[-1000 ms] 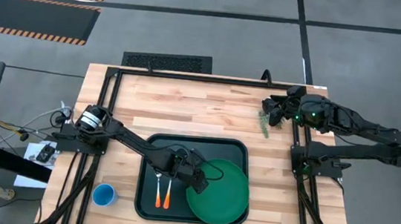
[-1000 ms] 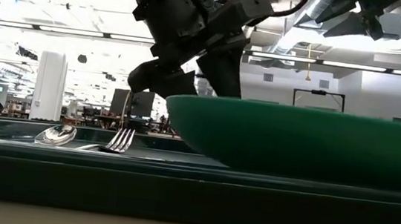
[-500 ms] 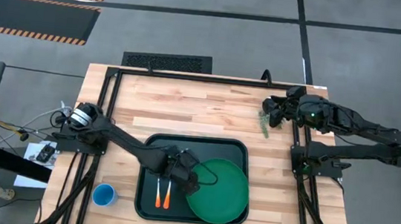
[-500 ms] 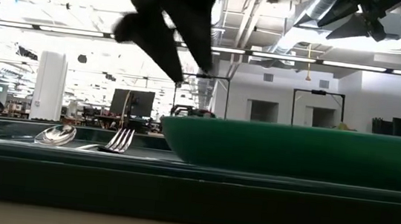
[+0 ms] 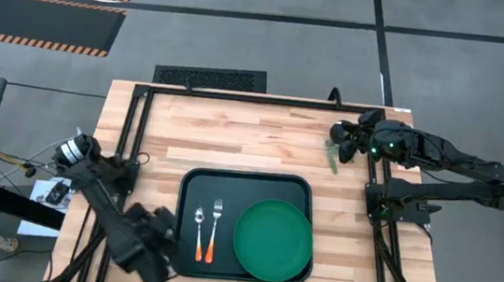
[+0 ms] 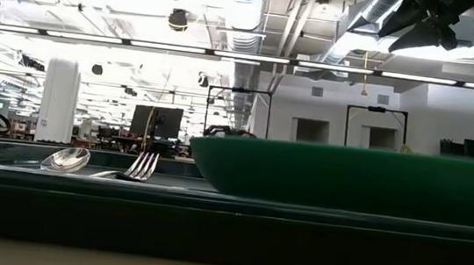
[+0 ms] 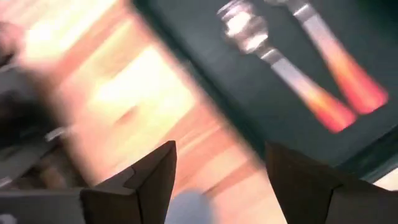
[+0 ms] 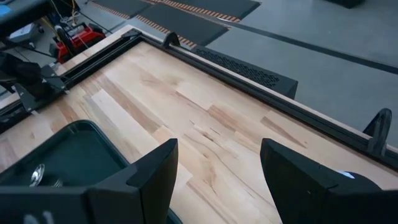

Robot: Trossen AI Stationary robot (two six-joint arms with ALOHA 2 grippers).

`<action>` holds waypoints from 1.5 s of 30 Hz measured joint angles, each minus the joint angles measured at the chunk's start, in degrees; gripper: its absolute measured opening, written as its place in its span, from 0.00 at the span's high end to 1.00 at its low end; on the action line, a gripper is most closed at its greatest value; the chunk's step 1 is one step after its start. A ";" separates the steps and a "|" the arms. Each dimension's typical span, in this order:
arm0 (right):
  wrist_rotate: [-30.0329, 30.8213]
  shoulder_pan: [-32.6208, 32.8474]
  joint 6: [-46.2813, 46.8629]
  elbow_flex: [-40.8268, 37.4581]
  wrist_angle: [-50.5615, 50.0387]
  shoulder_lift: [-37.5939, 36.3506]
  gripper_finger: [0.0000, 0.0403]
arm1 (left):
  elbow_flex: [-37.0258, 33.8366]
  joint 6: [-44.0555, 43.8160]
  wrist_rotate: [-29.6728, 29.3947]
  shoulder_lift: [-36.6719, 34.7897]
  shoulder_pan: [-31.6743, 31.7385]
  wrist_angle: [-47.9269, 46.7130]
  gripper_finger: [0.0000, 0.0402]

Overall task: Pick and place plate/cup/fork/spoon on tray
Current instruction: Put the blue cup on the black tray on top of the green plate

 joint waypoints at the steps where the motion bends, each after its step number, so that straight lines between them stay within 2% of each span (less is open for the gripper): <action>1: 0.00 0.00 0.00 0.00 0.02 -0.01 0.37 | 0.00 -0.89 1.30 -0.61 -0.95 -2.49 0.43; 3: 0.01 0.00 0.00 0.00 0.02 0.01 0.37 | 0.00 -3.19 2.77 -2.19 -2.13 -6.14 0.43; 7: 0.02 0.00 0.04 0.00 0.04 0.00 0.37 | -1.87 -3.71 3.08 -8.05 -3.94 -5.88 0.43; 11: 0.02 0.00 0.33 0.00 0.26 -0.01 0.37 | -6.32 1.04 4.20 -14.78 -5.64 -5.83 0.43; 19: 0.02 0.00 0.23 0.00 0.09 -0.01 0.37 | -19.15 11.14 10.01 -25.92 -6.38 6.55 0.43; 23: 0.04 0.00 0.02 0.00 0.08 0.00 0.37 | -24.70 17.08 13.90 -27.07 -6.36 13.41 0.43; 26: 0.04 -0.11 0.00 0.00 0.07 0.01 0.37 | -26.20 20.05 14.58 -27.13 -6.42 15.78 0.43; 40: 0.06 -0.11 -0.19 -0.01 0.01 0.01 0.37 | -29.95 28.35 15.65 -27.13 -6.49 18.84 0.43; 42: 0.06 -0.11 -0.17 -0.02 0.00 0.01 0.37 | -30.27 28.45 16.14 -27.13 -6.49 18.84 0.45; 45: 0.06 -0.11 -0.17 -0.02 0.00 0.01 0.37 | -31.27 28.88 16.98 -27.13 -6.51 21.25 0.55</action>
